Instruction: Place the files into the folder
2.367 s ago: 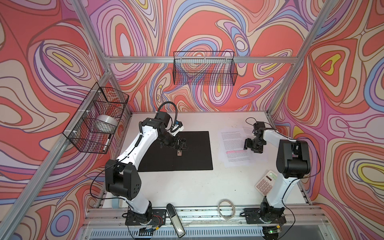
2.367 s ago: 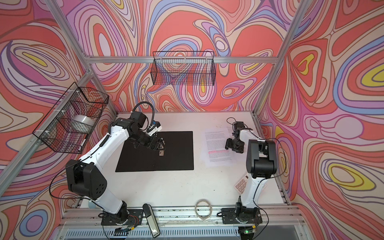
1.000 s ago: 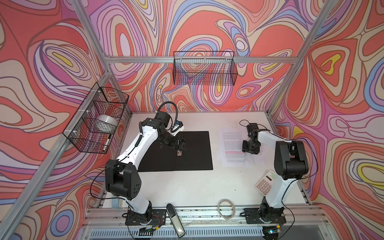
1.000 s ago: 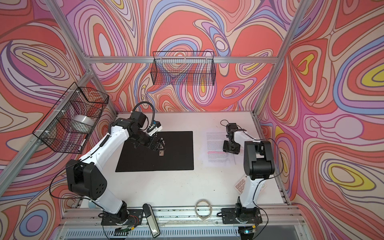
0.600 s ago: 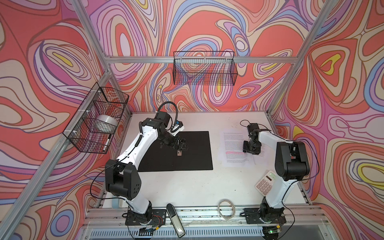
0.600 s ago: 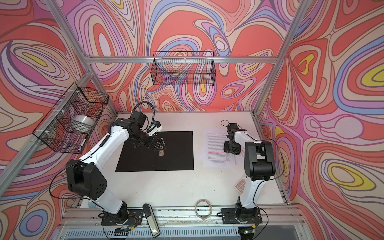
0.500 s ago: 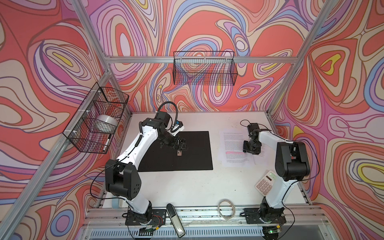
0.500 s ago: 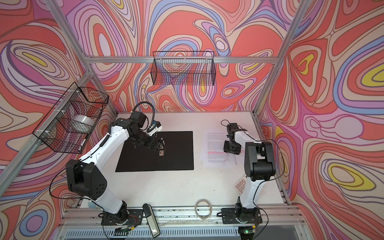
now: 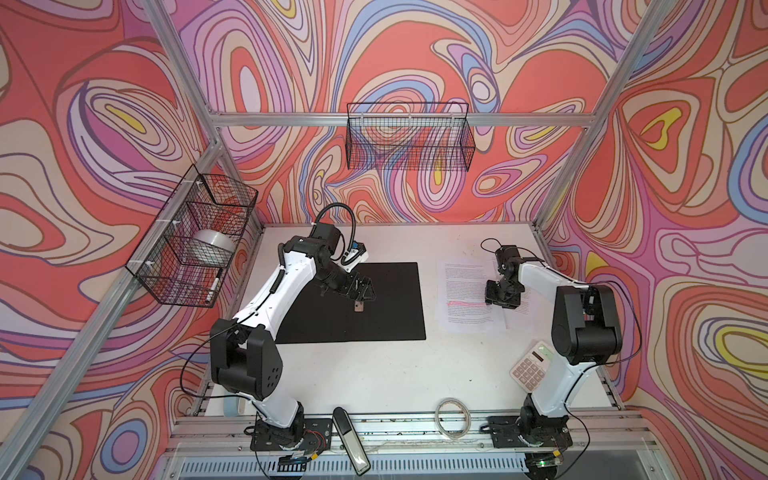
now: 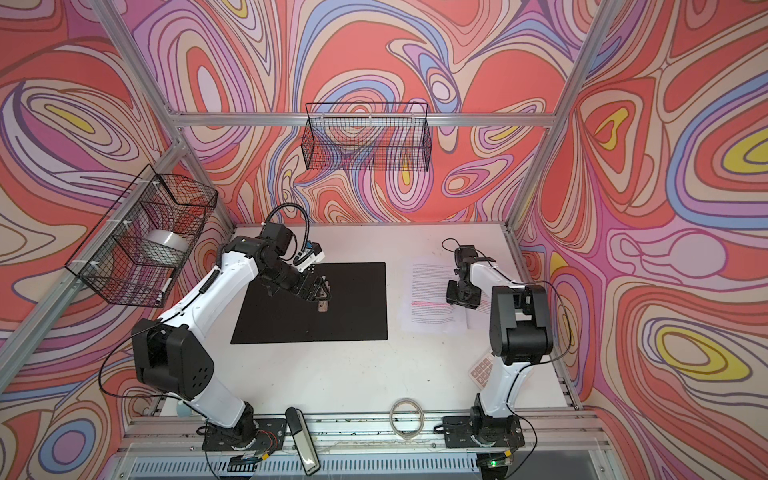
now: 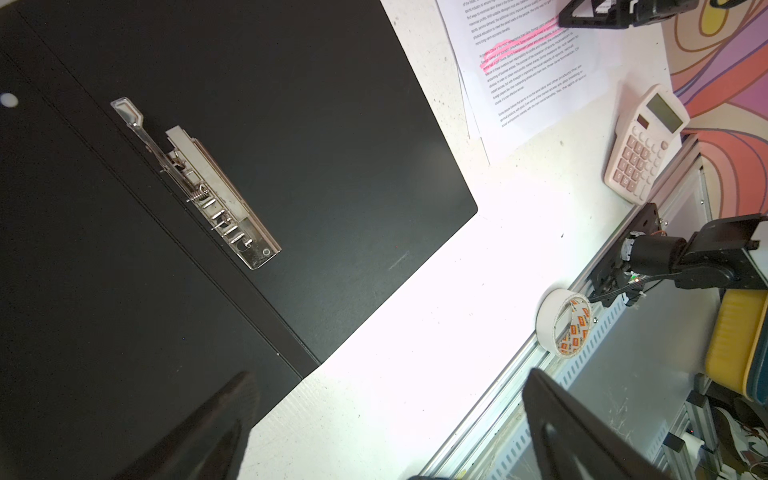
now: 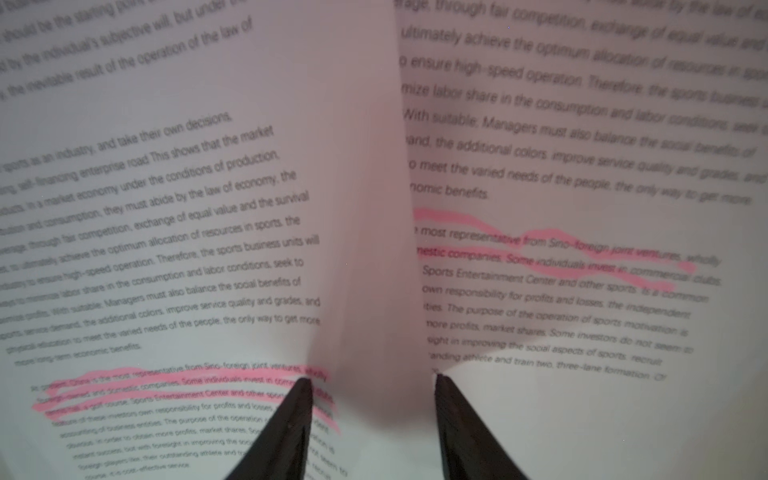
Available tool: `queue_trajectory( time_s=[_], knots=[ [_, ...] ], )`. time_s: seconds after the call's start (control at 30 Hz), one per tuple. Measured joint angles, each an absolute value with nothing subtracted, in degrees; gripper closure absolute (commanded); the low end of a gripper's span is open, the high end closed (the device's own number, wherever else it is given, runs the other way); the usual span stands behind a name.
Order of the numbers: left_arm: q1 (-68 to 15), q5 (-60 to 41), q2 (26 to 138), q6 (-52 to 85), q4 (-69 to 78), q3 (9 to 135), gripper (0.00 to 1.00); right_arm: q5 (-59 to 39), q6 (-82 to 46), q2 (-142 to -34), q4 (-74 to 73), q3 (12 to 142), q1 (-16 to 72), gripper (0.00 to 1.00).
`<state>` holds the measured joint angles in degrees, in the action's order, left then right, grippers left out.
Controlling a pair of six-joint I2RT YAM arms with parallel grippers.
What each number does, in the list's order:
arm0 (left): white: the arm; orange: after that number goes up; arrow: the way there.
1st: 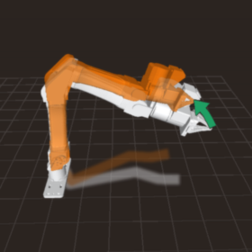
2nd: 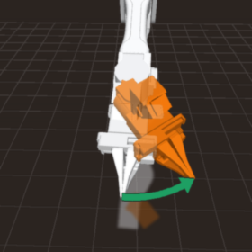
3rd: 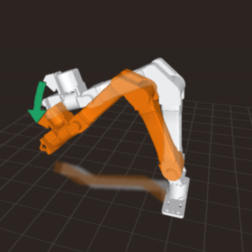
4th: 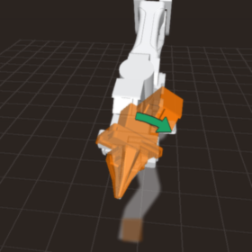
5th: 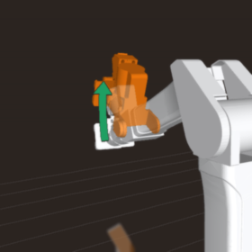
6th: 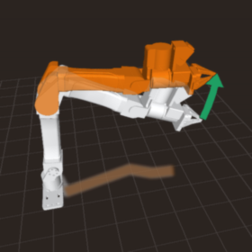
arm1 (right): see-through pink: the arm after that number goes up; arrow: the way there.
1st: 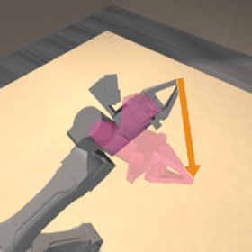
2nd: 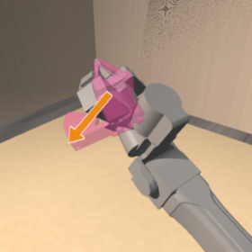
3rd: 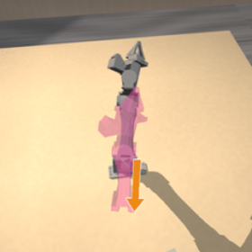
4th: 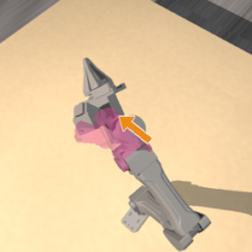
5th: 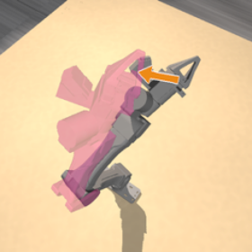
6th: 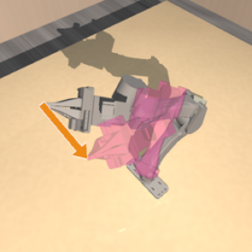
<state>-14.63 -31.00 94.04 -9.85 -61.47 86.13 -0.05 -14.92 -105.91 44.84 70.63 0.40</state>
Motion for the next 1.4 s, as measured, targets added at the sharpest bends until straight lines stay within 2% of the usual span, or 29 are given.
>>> queue_trajectory(
  time_s=[0.47,0.6,0.67,0.73,0.8,1.03,1.13,1.4],
  knots=[
    [-14.6,-31.0,94.0,-9.8,-61.5,86.1,0.00,-4.2,-15.6,-104.7,45.7,71.3,0.4,0.56],
    [-14.6,-31.0,94.0,-9.8,-61.5,86.1,0.00,-5.7,-15.8,-104.6,45.9,71.4,0.4,0.63],
    [-14.6,-31.0,94.0,-9.8,-61.5,86.1,0.00,-6.4,-15.9,-104.6,45.9,71.5,0.4,0.70],
    [-14.6,-31.0,94.0,-9.8,-61.5,86.1,0.00,-7.0,-16.0,-104.6,45.9,71.5,0.4,0.72],
    [-14.6,-31.0,94.0,-9.7,-61.5,86.1,0.00,-7.5,-16.1,-104.6,45.9,71.5,0.4,0.81],
    [-14.6,-31.0,94.0,-9.6,-61.5,86.1,0.00,-9.5,-16.2,-104.1,45.8,71.6,-0.1,0.88],
    [-14.6,-31.0,94.0,-9.5,-61.5,86.1,0.00,-10.7,-16.5,-103.7,45.6,71.6,-0.6,0.99],
    [-14.6,-31.0,94.0,-9.4,-61.5,86.1,0.00,-13.8,-16.4,-103.3,44.8,71.6,-1.6,1.00]
  ],
)
